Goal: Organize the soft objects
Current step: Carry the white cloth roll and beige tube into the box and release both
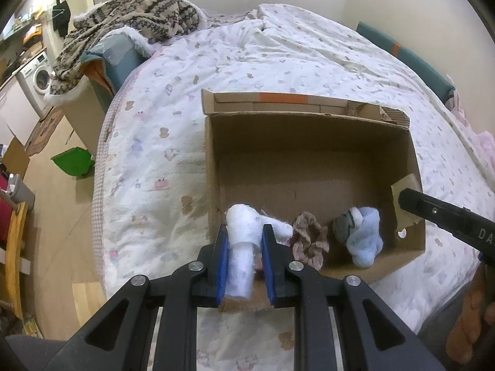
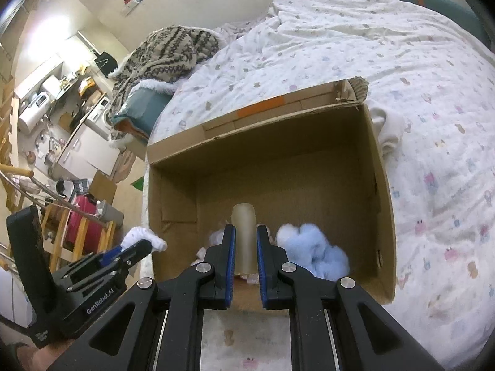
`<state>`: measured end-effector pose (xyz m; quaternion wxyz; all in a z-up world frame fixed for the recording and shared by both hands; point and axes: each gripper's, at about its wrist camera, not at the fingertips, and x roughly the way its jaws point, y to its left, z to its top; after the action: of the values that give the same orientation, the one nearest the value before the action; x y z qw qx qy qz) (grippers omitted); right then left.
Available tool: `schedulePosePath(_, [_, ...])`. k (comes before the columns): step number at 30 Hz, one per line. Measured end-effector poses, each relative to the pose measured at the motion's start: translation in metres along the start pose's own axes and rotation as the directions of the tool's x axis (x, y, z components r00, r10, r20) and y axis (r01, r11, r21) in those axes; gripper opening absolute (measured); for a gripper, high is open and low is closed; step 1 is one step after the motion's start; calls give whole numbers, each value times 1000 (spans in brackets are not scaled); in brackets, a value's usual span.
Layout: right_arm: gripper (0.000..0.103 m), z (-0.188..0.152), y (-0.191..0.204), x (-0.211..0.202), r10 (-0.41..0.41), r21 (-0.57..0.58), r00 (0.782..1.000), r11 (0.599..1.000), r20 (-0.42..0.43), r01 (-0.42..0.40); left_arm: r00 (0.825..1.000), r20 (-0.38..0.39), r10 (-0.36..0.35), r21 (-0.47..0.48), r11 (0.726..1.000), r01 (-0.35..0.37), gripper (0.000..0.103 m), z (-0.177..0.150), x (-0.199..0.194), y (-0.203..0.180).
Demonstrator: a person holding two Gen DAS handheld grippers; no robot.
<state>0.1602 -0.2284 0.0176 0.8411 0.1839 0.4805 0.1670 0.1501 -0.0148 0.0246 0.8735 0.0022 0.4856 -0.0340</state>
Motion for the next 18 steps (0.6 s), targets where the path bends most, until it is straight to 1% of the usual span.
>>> schedulePosePath(5, [14,1,-10,14,20,29,1000,999,-1,-20,1000,4,-21,2,1000,21,18,2,17,-5])
schedulePosePath(8, [15,-2,-15,24,32,39,999,999,-20,-32,999,-7,-47,5,999,47,18,-2,27,-5])
schedulePosePath(13, [15,-7,-19,36,41,52,998,998,-49,-39,998,-21,-65,0,998,65,18,-8,42,-6])
schedulePosePath(18, [15,-10,-19,47,49,59,995,997,-83,-44,995,-37,-89,-5,996,89,18,-9,47,-10])
